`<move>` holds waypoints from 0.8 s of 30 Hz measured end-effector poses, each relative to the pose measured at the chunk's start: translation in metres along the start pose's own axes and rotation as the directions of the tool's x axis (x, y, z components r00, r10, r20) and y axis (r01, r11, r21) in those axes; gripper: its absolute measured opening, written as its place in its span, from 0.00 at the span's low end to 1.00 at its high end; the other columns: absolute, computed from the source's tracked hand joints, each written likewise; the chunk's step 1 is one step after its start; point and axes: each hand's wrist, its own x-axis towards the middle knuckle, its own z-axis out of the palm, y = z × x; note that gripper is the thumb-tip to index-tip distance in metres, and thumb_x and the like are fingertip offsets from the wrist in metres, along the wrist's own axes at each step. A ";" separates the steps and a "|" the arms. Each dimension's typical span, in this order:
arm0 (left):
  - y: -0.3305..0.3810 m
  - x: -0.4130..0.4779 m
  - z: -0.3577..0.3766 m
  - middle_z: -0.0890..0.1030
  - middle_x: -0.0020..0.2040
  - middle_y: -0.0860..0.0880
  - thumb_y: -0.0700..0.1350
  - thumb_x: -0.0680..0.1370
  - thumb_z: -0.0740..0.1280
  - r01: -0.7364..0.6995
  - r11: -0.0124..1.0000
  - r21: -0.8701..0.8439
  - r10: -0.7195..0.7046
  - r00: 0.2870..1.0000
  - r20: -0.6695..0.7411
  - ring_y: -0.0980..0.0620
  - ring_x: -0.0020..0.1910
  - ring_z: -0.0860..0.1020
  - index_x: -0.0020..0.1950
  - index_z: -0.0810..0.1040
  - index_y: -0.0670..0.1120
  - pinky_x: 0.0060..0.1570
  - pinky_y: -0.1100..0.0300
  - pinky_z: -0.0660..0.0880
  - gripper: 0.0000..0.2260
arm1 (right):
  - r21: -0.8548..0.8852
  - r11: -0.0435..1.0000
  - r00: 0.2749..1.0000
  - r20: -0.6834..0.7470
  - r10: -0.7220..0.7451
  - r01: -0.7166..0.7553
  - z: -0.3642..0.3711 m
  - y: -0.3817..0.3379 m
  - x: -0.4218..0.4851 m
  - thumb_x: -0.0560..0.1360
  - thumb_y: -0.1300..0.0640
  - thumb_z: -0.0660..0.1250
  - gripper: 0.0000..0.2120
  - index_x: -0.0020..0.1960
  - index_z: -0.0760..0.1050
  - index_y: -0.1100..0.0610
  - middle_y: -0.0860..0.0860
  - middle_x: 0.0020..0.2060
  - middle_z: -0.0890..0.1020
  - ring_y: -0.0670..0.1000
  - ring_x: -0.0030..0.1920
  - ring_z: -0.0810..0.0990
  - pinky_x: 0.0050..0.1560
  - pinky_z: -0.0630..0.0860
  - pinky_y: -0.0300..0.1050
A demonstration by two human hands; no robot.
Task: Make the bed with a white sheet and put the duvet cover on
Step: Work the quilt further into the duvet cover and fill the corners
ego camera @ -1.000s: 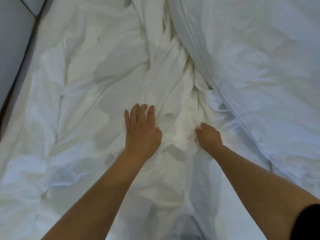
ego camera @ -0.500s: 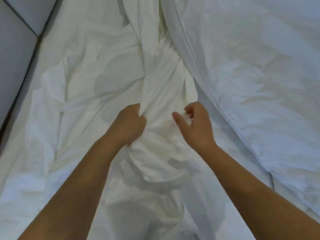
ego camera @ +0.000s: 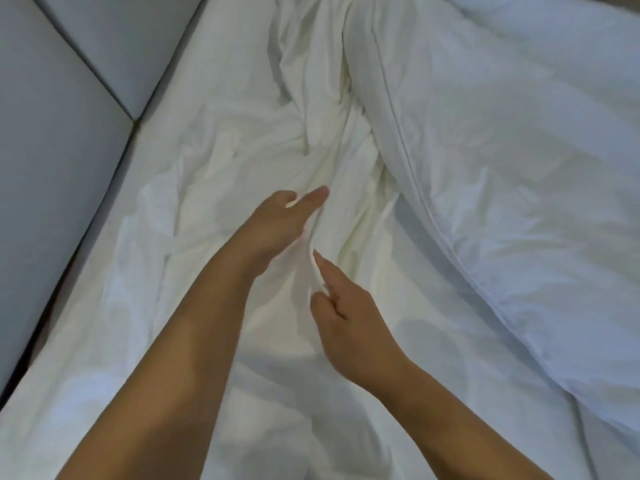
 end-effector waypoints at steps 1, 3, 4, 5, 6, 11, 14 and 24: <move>0.011 0.004 0.013 0.77 0.60 0.52 0.61 0.75 0.64 0.032 0.999 -0.032 -0.029 0.995 0.098 0.54 0.50 0.77 0.69 0.68 0.47 0.42 0.62 0.72 0.28 | -0.026 1.000 1.000 0.018 -0.001 0.002 -0.003 0.001 -0.003 0.80 0.56 0.50 0.24 0.74 0.58 0.42 0.43 0.54 0.80 0.40 0.47 0.78 0.51 0.75 0.33; 0.022 0.012 0.034 0.80 0.53 0.52 0.48 0.78 0.63 -0.044 0.995 -0.089 0.055 0.990 0.131 0.56 0.42 0.78 0.62 0.73 0.47 0.33 0.66 0.73 0.13 | -0.047 0.999 0.997 0.073 0.010 -0.007 -0.014 0.003 -0.006 0.80 0.54 0.50 0.23 0.74 0.58 0.41 0.37 0.50 0.79 0.35 0.44 0.77 0.46 0.73 0.27; 0.025 0.012 0.038 0.81 0.49 0.52 0.42 0.78 0.60 -0.133 0.987 -0.088 0.141 0.986 0.086 0.56 0.40 0.78 0.59 0.75 0.47 0.32 0.68 0.73 0.11 | -0.034 0.999 0.993 0.116 0.032 -0.028 -0.022 0.004 -0.006 0.80 0.53 0.51 0.22 0.72 0.60 0.39 0.33 0.51 0.77 0.32 0.47 0.76 0.47 0.71 0.25; 0.025 0.010 0.037 0.81 0.45 0.53 0.40 0.78 0.58 -0.229 0.973 -0.040 0.230 0.973 0.019 0.56 0.38 0.78 0.55 0.77 0.48 0.32 0.68 0.73 0.11 | -0.021 0.998 0.986 0.156 0.059 -0.056 -0.030 0.006 -0.005 0.80 0.52 0.52 0.20 0.70 0.63 0.38 0.31 0.53 0.75 0.31 0.49 0.74 0.49 0.71 0.26; 0.023 0.006 0.031 0.80 0.40 0.56 0.39 0.77 0.56 -0.322 0.946 0.048 0.324 0.945 -0.048 0.56 0.36 0.77 0.53 0.78 0.49 0.32 0.68 0.71 0.13 | -0.020 0.996 0.983 0.163 0.084 -0.082 -0.038 0.006 -0.003 0.79 0.50 0.54 0.18 0.67 0.67 0.38 0.32 0.54 0.75 0.32 0.50 0.74 0.50 0.71 0.29; 0.013 -0.043 -0.011 0.81 0.46 0.53 0.44 0.79 0.56 -0.469 0.638 0.611 0.561 0.826 0.049 0.53 0.42 0.77 0.73 0.65 0.59 0.40 0.62 0.71 0.23 | 0.310 0.937 0.979 -0.068 0.192 -0.162 -0.061 -0.014 0.033 0.65 0.29 0.62 0.32 0.62 0.69 0.46 0.42 0.55 0.76 0.42 0.53 0.77 0.49 0.77 0.40; 0.007 -0.073 -0.011 0.73 0.36 0.54 0.49 0.80 0.51 -0.479 0.337 0.811 0.578 0.785 0.223 0.56 0.35 0.73 0.64 0.34 0.70 0.35 0.62 0.70 0.28 | 0.492 0.848 0.968 -0.042 0.249 -0.197 -0.055 -0.034 0.070 0.69 0.35 0.67 0.30 0.64 0.67 0.50 0.46 0.54 0.79 0.46 0.51 0.81 0.48 0.80 0.44; 0.027 -0.007 -0.014 0.80 0.46 0.43 0.62 0.68 0.65 -0.194 0.944 0.265 0.180 0.981 0.078 0.51 0.45 0.76 0.51 0.80 0.42 0.45 0.56 0.70 0.25 | 0.115 0.983 0.924 -0.343 0.172 -0.141 -0.045 -0.015 0.114 0.81 0.55 0.54 0.10 0.52 0.69 0.61 0.52 0.44 0.75 0.54 0.47 0.75 0.55 0.73 0.50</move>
